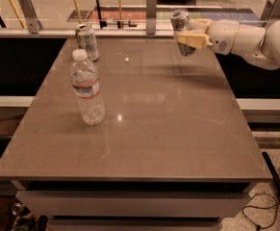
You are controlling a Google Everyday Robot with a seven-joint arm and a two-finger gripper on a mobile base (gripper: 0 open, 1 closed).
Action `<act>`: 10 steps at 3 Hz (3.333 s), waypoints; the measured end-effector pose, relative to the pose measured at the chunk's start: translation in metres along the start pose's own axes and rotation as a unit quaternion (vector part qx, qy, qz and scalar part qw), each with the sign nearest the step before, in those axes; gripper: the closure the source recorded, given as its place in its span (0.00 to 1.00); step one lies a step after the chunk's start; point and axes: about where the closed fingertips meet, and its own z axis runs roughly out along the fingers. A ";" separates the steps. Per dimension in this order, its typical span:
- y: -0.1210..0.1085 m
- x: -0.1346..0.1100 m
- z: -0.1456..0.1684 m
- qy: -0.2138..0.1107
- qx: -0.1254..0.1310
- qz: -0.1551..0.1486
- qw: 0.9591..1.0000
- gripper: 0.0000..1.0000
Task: Place redbull can upright
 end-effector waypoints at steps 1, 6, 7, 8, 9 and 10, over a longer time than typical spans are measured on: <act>-0.010 0.009 0.000 -0.019 0.002 0.006 1.000 1.00; -0.037 0.065 0.002 -0.055 0.004 0.069 0.996 1.00; -0.039 0.075 -0.001 -0.061 0.011 0.081 0.995 1.00; -0.041 0.084 0.000 -0.066 0.012 0.091 0.994 1.00; -0.041 0.083 0.000 -0.066 0.012 0.091 0.994 0.82; -0.040 0.083 0.003 -0.067 0.009 0.092 0.994 0.59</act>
Offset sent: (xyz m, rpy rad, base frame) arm 0.0382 -0.0251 -0.0325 0.0751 0.0626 -0.0213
